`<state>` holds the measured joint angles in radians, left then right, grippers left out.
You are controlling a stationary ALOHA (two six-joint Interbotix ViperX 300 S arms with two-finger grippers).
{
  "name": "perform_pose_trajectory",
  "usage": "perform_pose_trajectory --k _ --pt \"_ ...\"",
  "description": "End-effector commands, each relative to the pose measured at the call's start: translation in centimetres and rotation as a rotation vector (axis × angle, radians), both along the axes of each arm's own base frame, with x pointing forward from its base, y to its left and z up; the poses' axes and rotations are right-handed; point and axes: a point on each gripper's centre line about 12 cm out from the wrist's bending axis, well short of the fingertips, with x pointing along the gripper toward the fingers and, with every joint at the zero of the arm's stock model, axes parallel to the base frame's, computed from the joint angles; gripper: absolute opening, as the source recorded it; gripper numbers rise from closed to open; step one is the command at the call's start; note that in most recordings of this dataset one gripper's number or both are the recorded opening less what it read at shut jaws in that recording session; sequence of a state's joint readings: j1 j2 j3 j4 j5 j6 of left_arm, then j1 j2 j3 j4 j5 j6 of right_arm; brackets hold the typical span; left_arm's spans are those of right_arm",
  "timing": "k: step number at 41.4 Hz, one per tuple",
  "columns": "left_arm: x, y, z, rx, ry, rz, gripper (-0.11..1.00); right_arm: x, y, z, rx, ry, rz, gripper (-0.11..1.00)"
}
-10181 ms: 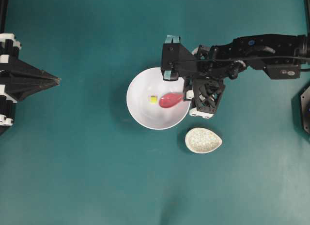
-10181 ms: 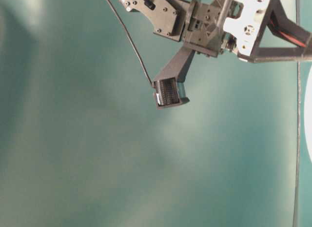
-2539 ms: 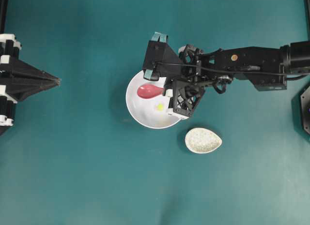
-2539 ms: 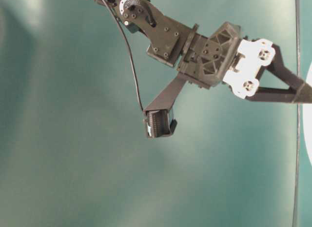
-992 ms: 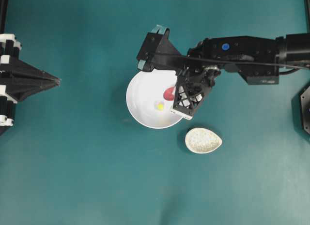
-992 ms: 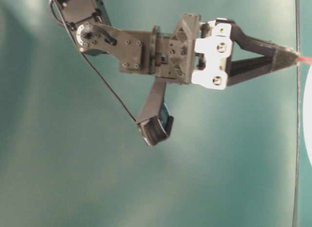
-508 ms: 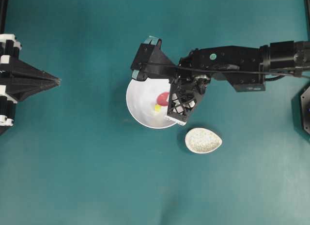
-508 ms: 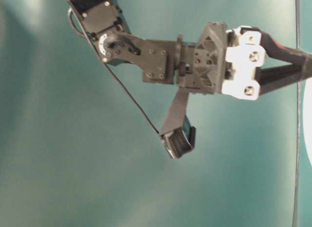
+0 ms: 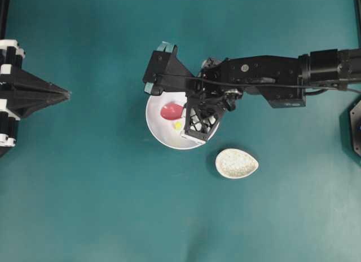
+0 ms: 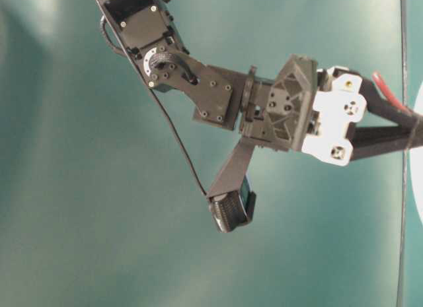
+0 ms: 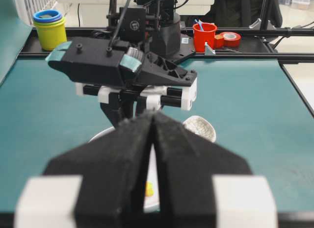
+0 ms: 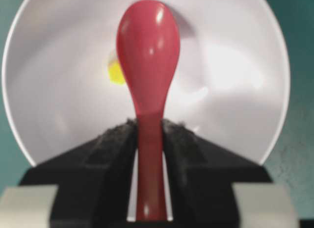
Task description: Scoop the yellow hexagonal prism block from the bowl with a spoon using the right arm.
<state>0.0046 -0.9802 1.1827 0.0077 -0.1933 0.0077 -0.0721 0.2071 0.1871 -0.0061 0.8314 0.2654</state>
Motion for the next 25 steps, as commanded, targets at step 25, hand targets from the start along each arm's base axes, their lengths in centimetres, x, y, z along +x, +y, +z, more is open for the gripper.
perform_pose_trajectory --k 25 --pt "0.2 0.0 1.0 0.005 -0.025 0.001 -0.01 -0.2 -0.1 5.6 -0.03 -0.144 0.003 0.24"
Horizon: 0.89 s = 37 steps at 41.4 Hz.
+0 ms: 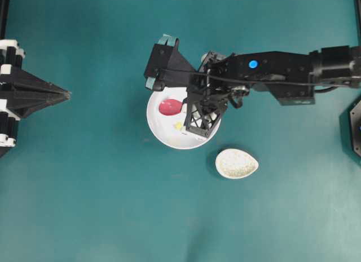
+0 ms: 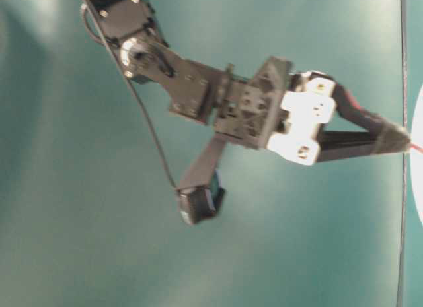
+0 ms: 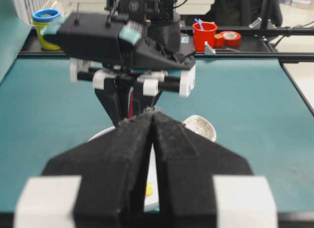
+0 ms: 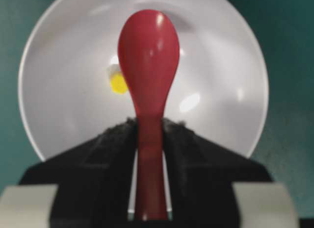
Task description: Scoop the yellow hexagonal prism block from the bowl with a spoon using the right arm.
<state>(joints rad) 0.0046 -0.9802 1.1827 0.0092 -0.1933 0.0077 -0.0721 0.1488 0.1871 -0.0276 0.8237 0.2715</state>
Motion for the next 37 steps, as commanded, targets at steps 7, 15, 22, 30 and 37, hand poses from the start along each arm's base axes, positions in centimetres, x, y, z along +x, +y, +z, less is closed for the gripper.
perform_pose_trajectory --k 7,15,22,30,37 --pt "0.2 0.0 1.0 0.002 -0.023 0.002 -0.01 -0.4 0.1 3.8 -0.009 -0.093 0.003 0.24" --pt "0.2 0.0 0.8 0.003 -0.014 0.001 0.0 -1.7 0.3 5.0 0.005 -0.068 -0.01 0.24" --pt "0.2 0.0 0.8 0.003 -0.014 0.001 -0.01 -3.2 0.9 5.4 0.067 0.025 -0.048 0.24" --pt "0.2 0.0 0.8 0.003 -0.014 0.001 -0.01 -4.7 1.7 4.9 0.158 0.173 -0.114 0.24" --pt "0.2 0.0 0.9 0.003 -0.015 0.001 -0.01 -5.2 1.9 4.9 0.185 0.213 -0.153 0.24"
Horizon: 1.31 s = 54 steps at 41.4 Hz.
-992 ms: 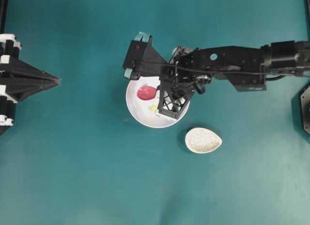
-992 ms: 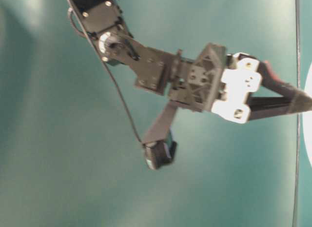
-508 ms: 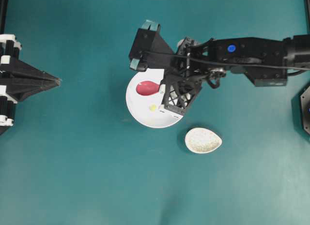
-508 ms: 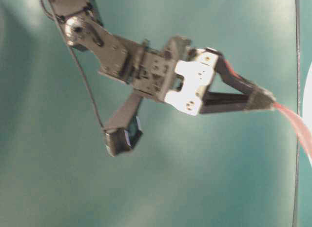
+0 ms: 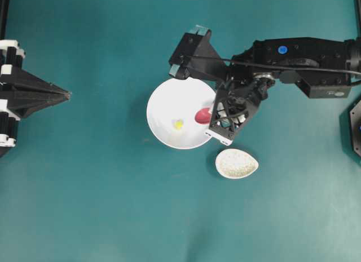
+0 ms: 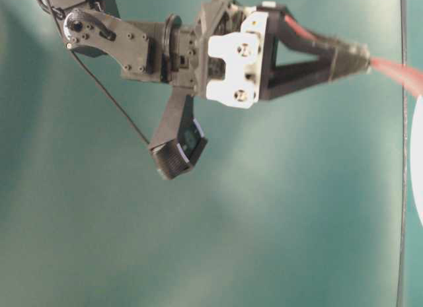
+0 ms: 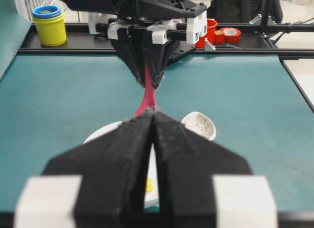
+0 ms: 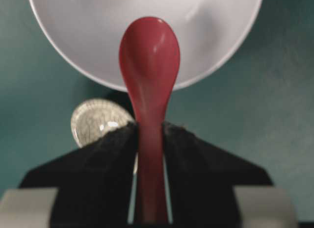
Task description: Scoop the yellow hexagonal prism block from the bowl with a spoon using the right arm.
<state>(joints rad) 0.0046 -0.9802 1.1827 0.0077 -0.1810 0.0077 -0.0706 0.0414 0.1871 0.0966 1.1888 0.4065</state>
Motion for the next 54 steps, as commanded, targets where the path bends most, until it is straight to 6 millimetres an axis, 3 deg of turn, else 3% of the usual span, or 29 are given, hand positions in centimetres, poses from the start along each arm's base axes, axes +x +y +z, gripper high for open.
perform_pose_trajectory --k 1,38,54 --pt "0.2 0.0 1.0 0.003 -0.028 0.001 -0.01 -0.1 0.1 1.6 0.005 -0.04 -0.008 0.24" --pt "0.2 0.0 1.0 0.005 -0.028 0.001 -0.01 2.9 -0.9 -4.1 -0.003 -0.023 -0.027 0.24" --pt "0.2 0.0 1.0 0.005 -0.028 0.001 -0.01 4.0 -1.6 -4.9 -0.036 -0.094 -0.03 0.24"
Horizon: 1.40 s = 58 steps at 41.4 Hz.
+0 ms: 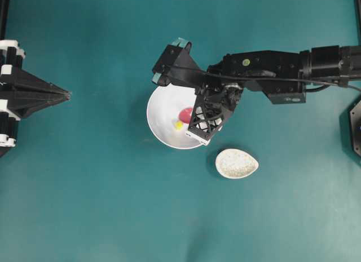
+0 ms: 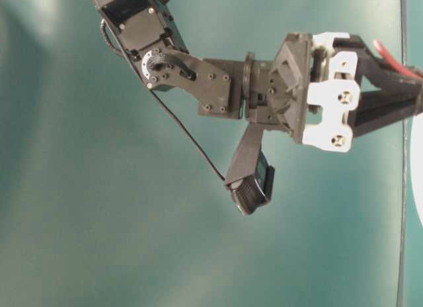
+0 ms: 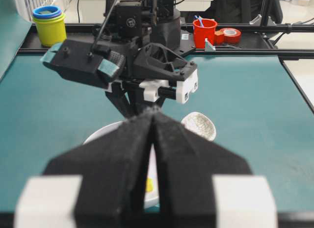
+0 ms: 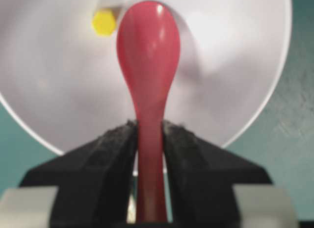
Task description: Scoop the yellow hexagonal prism block from the bowl with a spoon using the right arm.
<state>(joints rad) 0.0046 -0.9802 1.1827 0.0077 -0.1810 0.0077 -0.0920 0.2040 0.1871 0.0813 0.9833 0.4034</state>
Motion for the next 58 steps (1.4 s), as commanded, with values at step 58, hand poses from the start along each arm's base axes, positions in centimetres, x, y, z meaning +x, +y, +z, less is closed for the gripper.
perform_pose_trajectory --k 58 --pt "0.2 0.0 1.0 0.005 -0.025 0.001 -0.01 -3.0 0.9 8.5 -0.086 -0.139 0.045 0.24"
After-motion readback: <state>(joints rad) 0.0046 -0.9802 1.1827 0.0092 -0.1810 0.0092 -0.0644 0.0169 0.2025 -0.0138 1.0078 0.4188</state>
